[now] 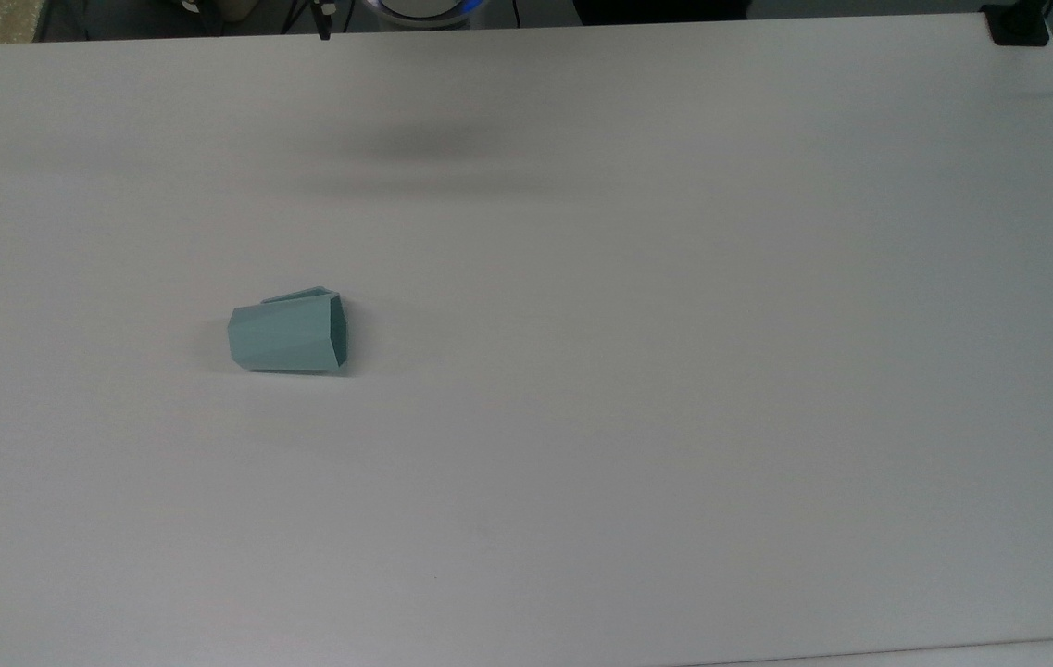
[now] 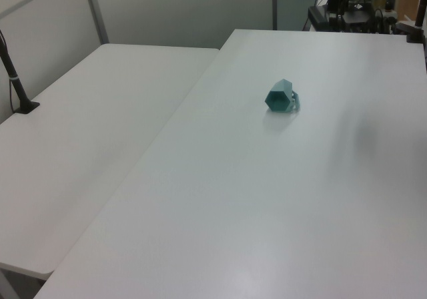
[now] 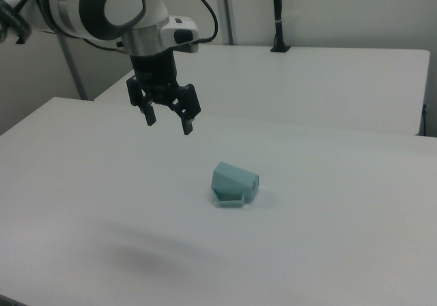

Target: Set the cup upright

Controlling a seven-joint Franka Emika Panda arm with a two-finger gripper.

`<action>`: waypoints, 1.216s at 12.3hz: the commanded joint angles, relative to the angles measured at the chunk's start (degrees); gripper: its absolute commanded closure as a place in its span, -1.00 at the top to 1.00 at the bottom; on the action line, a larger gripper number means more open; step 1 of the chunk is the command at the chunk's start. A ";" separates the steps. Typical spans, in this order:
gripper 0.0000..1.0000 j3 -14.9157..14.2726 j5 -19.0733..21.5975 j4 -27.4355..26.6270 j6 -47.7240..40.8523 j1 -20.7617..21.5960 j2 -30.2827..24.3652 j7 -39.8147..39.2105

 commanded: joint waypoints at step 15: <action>1.00 -0.33 0.75 1.03 -0.61 0.36 1.03 0.73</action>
